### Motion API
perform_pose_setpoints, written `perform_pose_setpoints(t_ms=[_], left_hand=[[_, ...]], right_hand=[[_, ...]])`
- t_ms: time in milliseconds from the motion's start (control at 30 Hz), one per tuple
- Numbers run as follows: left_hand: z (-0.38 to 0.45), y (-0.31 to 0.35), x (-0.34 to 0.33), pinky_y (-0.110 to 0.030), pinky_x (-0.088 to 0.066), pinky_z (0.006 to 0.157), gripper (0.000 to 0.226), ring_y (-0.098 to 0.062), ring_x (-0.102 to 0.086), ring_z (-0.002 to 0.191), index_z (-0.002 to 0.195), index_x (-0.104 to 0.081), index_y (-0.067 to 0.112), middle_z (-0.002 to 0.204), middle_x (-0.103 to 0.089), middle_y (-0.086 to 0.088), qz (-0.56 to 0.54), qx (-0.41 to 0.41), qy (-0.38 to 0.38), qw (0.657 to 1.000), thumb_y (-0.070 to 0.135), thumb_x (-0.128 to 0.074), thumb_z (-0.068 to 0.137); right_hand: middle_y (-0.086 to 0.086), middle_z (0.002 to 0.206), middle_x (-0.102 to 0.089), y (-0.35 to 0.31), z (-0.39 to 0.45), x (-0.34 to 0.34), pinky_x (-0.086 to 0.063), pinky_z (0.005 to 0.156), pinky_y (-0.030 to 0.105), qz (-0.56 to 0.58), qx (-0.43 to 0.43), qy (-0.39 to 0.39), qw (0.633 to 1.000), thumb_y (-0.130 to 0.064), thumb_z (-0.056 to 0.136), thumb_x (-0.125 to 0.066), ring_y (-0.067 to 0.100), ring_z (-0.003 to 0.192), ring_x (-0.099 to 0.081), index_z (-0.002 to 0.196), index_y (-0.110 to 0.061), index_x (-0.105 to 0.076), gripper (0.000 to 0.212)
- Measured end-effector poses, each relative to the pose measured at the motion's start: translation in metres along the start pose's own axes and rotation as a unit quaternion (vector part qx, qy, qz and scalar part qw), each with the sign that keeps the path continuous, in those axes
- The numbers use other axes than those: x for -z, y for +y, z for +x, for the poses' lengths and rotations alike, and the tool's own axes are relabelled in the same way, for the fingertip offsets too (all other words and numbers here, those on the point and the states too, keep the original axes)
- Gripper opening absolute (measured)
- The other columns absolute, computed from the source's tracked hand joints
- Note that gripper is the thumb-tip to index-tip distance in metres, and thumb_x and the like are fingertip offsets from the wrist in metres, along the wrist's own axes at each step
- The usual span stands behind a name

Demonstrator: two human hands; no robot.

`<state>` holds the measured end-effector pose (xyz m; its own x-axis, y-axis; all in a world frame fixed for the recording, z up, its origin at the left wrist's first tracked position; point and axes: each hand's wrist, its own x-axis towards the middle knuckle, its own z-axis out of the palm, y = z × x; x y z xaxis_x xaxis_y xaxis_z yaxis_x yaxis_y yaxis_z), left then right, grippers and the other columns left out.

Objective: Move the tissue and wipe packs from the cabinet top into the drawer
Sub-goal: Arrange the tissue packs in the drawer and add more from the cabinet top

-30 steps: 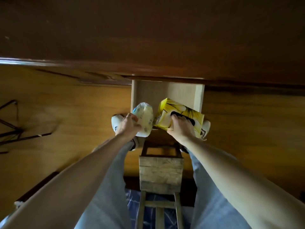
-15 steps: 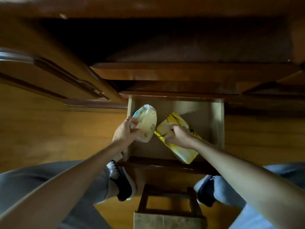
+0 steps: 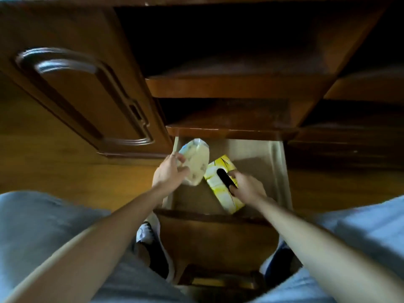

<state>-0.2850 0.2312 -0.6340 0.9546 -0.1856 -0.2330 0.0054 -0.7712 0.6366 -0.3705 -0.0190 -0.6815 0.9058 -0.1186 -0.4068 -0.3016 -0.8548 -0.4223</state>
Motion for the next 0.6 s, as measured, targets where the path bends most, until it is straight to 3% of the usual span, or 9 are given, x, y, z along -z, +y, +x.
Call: perform_pose_setpoints(t_ms=[100,200,333,467,600], left_hand=[[-0.015,0.004,0.009,-0.021,-0.041,0.054,0.026,-0.016,-0.059,0.093,0.102,-0.050,0.035,0.113,-0.058,0.006,-0.014,0.026,0.018,0.999,0.032,-0.062,0.079],[-0.022,-0.001,0.012,-0.022,-0.045,0.055,0.027,-0.017,-0.061,0.095,0.103,-0.050,0.034,0.117,-0.058,0.006,-0.010,0.035,0.012,0.999,0.031,-0.063,0.080],[-0.009,-0.013,0.009,-0.021,-0.048,0.053,0.030,-0.015,-0.062,0.094,0.106,-0.052,0.031,0.118,-0.058,0.006,-0.017,0.051,0.027,0.998,0.031,-0.066,0.080],[-0.004,-0.030,0.005,-0.038,-0.061,0.068,0.031,-0.022,-0.064,0.099,0.108,-0.053,0.027,0.118,-0.059,0.002,-0.050,0.098,0.059,0.992,0.029,-0.066,0.079],[-0.008,-0.059,0.004,-0.028,-0.056,0.061,0.031,-0.023,-0.063,0.105,0.109,-0.052,0.022,0.121,-0.058,-0.002,-0.095,0.147,0.048,0.983,0.018,-0.069,0.083]], right_hand=[[0.009,0.148,-0.050,0.018,-0.009,0.013,-0.046,0.097,0.045,0.047,-0.066,0.002,0.997,-0.037,0.089,-0.069,0.033,0.134,-0.045,0.149,-0.025,-0.039,0.068],[0.016,0.155,-0.044,0.030,-0.012,0.016,-0.044,0.106,0.048,0.121,-0.131,-0.047,0.983,-0.046,0.093,-0.066,0.038,0.137,-0.047,0.158,-0.021,-0.024,0.081],[0.013,0.153,-0.049,0.036,-0.004,-0.010,-0.043,0.105,0.044,0.156,-0.119,-0.086,0.977,-0.043,0.101,-0.058,0.038,0.133,-0.052,0.160,-0.024,-0.022,0.072],[0.010,0.142,-0.060,0.031,0.010,-0.026,-0.049,0.097,0.041,0.125,-0.138,-0.042,0.982,-0.046,0.102,-0.052,0.037,0.124,-0.059,0.157,-0.029,-0.029,0.061],[0.005,0.160,-0.041,0.004,0.023,-0.039,-0.045,0.100,0.042,0.132,-0.100,-0.107,0.980,-0.057,0.099,-0.054,0.035,0.137,-0.049,0.162,-0.031,-0.012,0.080]])
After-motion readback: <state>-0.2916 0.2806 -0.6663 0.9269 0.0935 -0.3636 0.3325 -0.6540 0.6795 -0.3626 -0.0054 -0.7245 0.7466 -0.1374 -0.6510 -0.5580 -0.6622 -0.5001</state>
